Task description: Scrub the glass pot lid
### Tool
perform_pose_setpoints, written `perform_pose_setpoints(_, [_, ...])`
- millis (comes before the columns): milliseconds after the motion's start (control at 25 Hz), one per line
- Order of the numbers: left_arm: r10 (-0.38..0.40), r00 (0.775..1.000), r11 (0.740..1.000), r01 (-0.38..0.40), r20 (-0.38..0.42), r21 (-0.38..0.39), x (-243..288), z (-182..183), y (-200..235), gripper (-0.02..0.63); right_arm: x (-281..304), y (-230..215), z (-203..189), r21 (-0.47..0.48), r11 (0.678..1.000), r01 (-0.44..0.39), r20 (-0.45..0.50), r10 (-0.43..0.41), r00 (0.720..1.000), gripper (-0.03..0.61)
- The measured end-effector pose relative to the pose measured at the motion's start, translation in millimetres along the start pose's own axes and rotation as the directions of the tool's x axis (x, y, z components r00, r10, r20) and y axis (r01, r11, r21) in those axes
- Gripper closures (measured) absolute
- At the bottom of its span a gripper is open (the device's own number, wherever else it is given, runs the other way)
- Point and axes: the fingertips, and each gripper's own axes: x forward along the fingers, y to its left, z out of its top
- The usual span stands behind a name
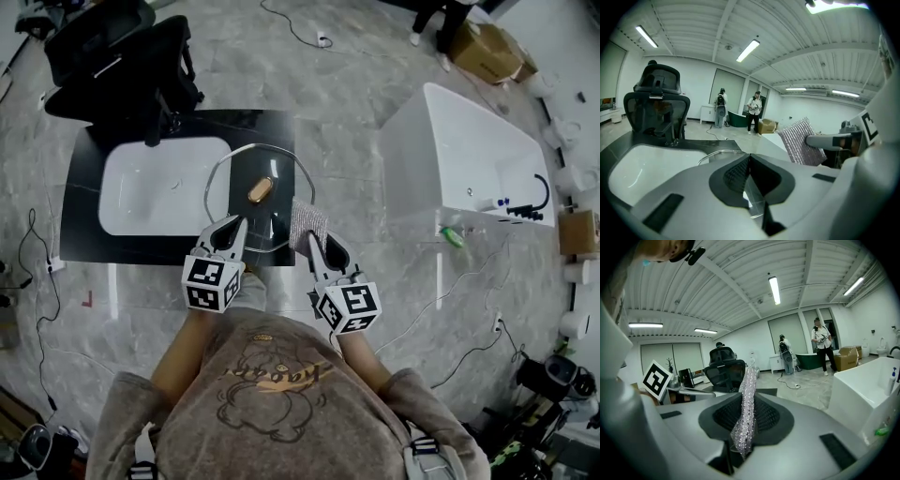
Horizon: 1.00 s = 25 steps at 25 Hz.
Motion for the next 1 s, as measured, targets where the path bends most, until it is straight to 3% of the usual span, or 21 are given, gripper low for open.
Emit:
perform_pose_setpoints(280, [-0.106, 0.990, 0.992, 0.112, -0.095, 0.059, 52.3, 6.7, 17.4, 0.589, 36.3, -13.2, 21.4, 0.003, 0.999, 0.052, 0.007, -0.052, 0.999, 0.499])
perform_pose_setpoints(320, [-0.118, 0.987, 0.990, 0.125, -0.110, 0.063, 58.4, 6.1, 17.3, 0.536, 37.2, -16.6, 21.3, 0.007, 0.998, 0.061, 0.004, -0.061, 0.998, 0.499])
perform_pose_setpoints(360, [-0.125, 0.984, 0.989, 0.134, -0.124, 0.067, 63.8, 5.2, 17.2, 0.441, 37.6, -20.0, 20.7, 0.012, 0.998, 0.069, -0.001, -0.069, 0.998, 0.499])
perform_pose_setpoints(400, [-0.128, 0.982, 0.988, 0.139, -0.138, 0.074, 68.8, 4.5, 17.3, 0.388, 38.2, -23.5, 20.6, 0.018, 0.997, 0.075, -0.004, -0.075, 0.997, 0.499])
perform_pose_setpoints(440, [-0.126, 0.980, 0.987, 0.140, -0.152, 0.084, 73.5, 4.1, 17.5, 0.376, 39.1, -27.1, 21.1, 0.022, 0.997, 0.079, -0.006, -0.079, 0.997, 0.499])
perform_pose_setpoints(800, [-0.073, 0.948, 0.978, 0.129, -0.309, 0.165, 111.3, -30.3, 21.3, 0.377, 63.0, -53.7, 25.1, 0.028, 0.999, 0.029, -0.035, -0.028, 0.999, 0.499])
perform_pose_setpoints(1000, [-0.033, 0.934, 0.976, 0.107, -0.357, 0.190, 130.4, -52.9, 23.5, 0.379, 68.8, -66.9, 22.6, 0.027, 1.000, 0.015, -0.054, -0.013, 0.998, 0.499])
